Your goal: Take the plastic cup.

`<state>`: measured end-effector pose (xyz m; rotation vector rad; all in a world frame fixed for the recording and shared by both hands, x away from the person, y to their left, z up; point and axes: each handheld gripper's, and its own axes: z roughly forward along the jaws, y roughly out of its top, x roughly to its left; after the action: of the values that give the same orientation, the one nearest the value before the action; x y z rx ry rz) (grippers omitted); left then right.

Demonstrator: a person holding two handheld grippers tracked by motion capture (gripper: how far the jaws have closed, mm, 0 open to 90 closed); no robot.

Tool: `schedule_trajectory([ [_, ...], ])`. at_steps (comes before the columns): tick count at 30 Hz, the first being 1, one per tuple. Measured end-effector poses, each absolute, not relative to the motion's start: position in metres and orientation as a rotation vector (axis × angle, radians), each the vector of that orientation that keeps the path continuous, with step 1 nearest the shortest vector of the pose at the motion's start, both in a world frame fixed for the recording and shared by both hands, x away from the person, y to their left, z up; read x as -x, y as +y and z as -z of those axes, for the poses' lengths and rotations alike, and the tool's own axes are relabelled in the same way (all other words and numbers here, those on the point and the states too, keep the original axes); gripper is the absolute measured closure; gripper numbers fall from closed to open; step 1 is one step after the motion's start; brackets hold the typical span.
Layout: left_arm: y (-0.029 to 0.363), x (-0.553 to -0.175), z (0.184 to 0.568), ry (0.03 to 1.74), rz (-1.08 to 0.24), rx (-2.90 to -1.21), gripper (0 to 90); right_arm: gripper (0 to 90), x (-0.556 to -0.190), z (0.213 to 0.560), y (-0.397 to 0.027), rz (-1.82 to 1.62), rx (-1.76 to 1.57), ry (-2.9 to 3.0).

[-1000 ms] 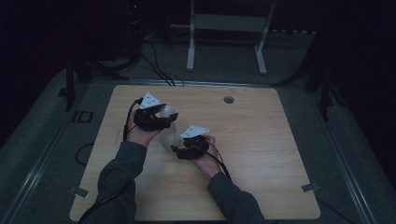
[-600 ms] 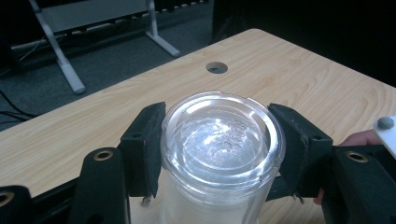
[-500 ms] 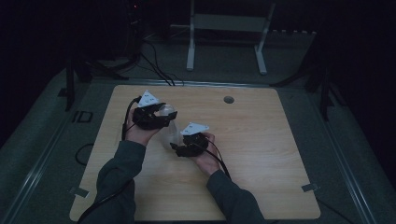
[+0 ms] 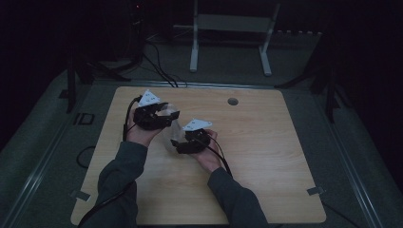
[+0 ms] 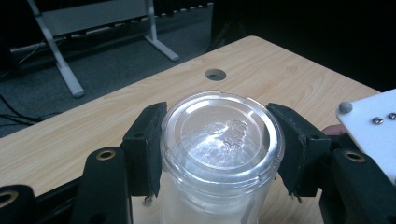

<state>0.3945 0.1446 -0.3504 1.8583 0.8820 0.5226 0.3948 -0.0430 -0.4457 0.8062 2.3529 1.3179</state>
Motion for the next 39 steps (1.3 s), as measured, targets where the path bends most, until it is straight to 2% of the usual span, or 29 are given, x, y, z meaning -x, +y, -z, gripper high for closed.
schedule_trajectory([
  [39,0.150,-0.388,0.313,0.857,-0.540,-1.818,41.6,27.5,-0.397,0.443,-0.035,-1.282,-0.766,2.365],
])
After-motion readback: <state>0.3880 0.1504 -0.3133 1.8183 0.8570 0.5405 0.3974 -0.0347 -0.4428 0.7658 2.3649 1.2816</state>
